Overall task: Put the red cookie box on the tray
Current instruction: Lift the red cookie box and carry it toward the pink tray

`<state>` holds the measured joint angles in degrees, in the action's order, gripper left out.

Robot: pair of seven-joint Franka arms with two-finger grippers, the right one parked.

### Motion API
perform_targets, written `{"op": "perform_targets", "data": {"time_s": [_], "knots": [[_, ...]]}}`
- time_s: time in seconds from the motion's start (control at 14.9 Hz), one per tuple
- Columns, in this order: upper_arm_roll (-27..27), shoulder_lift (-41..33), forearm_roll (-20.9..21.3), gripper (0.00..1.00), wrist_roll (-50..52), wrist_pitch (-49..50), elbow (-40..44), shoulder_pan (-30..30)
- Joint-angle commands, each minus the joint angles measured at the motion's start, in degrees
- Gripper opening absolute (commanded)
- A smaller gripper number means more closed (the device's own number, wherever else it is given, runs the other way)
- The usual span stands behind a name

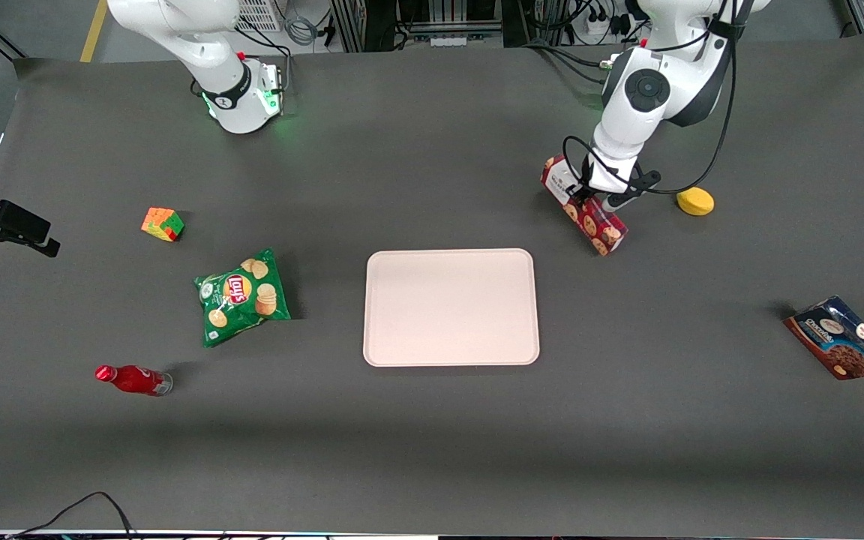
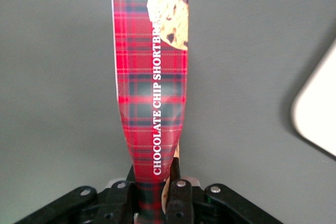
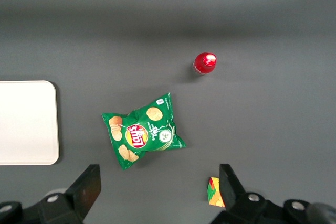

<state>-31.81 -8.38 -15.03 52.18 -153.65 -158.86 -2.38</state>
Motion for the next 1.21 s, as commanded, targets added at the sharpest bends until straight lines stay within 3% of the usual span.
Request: {"op": "perform_targets", "data": {"time_s": [0.0,0.13,0.27,0.47,0.74,0.87,1.14], "knots": [[4.11,-2.08,0.26,0.09,-7.6,5.79,7.3,-0.43],[6.31,-1.73,3.32,0.06,-11.47,14.13,15.2,-0.52],[8.08,0.01,9.55,0.06,-12.1,20.9,23.81,-0.87],[8.17,6.59,16.59,0.05,-12.1,31.36,38.92,-2.09],[8.0,18.63,20.56,0.06,-12.28,40.27,58.01,-5.52],[7.47,23.73,21.0,0.06,-12.28,39.58,62.24,-7.19],[7.12,32.71,26.26,0.06,-11.14,38.69,66.39,-10.71]]}}
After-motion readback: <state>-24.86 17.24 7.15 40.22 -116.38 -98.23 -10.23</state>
